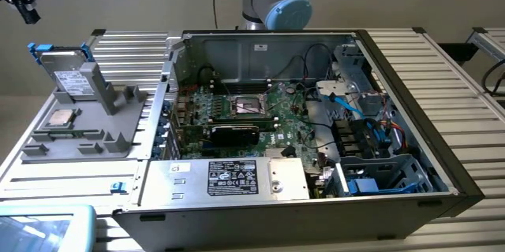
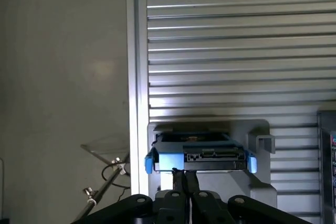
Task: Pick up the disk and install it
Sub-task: 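Reach for the disk, then pick up the disk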
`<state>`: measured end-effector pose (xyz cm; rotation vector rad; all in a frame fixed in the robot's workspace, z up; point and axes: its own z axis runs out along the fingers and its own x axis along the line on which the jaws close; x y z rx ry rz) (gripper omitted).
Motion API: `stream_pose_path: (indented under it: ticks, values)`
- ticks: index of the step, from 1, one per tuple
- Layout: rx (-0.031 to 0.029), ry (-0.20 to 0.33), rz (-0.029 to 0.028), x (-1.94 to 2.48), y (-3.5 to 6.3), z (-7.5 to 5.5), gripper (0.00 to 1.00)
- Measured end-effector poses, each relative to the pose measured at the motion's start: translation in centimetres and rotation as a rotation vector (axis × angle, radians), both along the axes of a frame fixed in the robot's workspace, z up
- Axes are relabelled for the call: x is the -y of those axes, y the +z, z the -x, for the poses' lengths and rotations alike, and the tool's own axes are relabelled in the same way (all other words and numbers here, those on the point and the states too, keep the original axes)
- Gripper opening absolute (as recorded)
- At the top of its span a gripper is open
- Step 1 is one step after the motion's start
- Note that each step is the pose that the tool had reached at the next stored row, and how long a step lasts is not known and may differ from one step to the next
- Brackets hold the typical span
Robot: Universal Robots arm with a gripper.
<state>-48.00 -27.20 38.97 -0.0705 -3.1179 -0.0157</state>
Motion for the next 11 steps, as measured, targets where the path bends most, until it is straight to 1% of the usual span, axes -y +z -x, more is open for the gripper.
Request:
stream_pose_path:
  ticks: [2,3,11]
  values:
    - [0.0022,0.01,0.0,-0.01,0.0,0.01,0.11]
    - [0.0033,0.025,0.0,-0.01,-0.01,0.01,0.11]
    - [0.0036,0.17,-0.0003,-0.01,-0.02,0.01,0.11]
